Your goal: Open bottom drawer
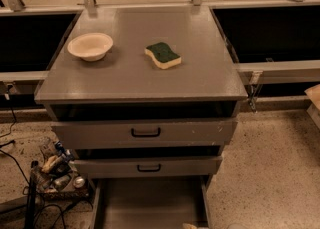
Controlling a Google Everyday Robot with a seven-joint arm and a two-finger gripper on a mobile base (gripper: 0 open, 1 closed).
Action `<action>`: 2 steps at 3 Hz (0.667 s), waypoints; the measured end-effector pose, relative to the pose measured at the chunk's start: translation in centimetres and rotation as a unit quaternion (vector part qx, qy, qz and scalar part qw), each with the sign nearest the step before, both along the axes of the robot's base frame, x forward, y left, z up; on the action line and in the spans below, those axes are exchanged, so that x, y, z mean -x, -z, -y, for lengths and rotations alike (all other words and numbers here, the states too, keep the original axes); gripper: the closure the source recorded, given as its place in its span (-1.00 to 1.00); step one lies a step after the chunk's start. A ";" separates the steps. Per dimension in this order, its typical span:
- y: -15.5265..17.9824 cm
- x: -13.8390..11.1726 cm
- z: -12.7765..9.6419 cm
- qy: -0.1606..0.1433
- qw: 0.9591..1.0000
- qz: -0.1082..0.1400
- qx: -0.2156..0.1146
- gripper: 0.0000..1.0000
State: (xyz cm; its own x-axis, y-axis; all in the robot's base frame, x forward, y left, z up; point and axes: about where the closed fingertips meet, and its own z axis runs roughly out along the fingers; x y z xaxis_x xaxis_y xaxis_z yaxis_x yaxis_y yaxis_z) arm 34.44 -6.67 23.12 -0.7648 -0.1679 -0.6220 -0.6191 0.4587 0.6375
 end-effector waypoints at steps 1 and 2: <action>-0.1 0.3 0.1 -0.004 1.000 0.000 0.001 -1.00; -0.7 1.3 0.7 -0.018 1.000 -0.001 0.005 -1.00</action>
Offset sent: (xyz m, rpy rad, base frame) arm -0.0228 -0.0177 0.0153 -0.0247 -0.0012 0.0661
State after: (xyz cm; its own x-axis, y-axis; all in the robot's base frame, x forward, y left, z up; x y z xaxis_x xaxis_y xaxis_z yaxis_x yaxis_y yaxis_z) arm 33.15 -7.35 23.83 -0.7590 -0.2020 -0.6189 -0.6346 0.4417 0.6341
